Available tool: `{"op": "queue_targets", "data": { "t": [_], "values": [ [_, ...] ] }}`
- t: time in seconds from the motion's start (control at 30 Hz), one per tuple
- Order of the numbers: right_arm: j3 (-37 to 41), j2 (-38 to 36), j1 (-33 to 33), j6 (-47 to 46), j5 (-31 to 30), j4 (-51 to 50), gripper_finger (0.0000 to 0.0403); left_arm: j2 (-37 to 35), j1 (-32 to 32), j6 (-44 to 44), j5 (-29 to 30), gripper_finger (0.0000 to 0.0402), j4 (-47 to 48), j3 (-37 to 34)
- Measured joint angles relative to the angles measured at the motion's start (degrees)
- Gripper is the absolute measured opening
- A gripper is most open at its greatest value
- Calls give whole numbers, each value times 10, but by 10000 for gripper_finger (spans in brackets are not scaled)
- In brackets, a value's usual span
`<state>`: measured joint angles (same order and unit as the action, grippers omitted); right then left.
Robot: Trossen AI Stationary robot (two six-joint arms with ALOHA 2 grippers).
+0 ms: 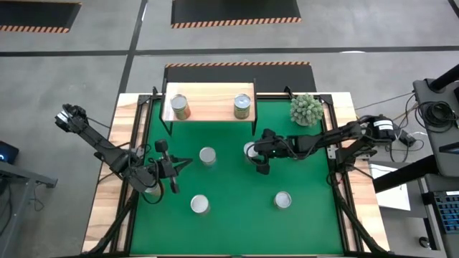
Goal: Pick and place cans onto a shelf
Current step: Put the canned cherries on the shelf
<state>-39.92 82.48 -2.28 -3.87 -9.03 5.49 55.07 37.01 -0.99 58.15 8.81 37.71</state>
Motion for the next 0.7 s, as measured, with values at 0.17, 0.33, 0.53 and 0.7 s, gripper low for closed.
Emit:
{"op": "queue_targets", "data": {
  "t": [0.17, 0.33, 0.53, 0.7],
  "values": [
    [0, -2, 1, -8, 0, -1, 277, 0, 0, -2, 12, 0, -8, 0],
    [0, -7, 2, -2, 3, -6, 280, 0, 0, -2, 58, 0, -18, 0],
    [-7, -58, 10, -25, 50, -47, 289, 0, 0, 0, 59, 0, -20, 0],
    [-18, -116, 29, -37, 47, -95, 290, 0, 0, 0, 59, 0, -20, 0]
  ]
}}
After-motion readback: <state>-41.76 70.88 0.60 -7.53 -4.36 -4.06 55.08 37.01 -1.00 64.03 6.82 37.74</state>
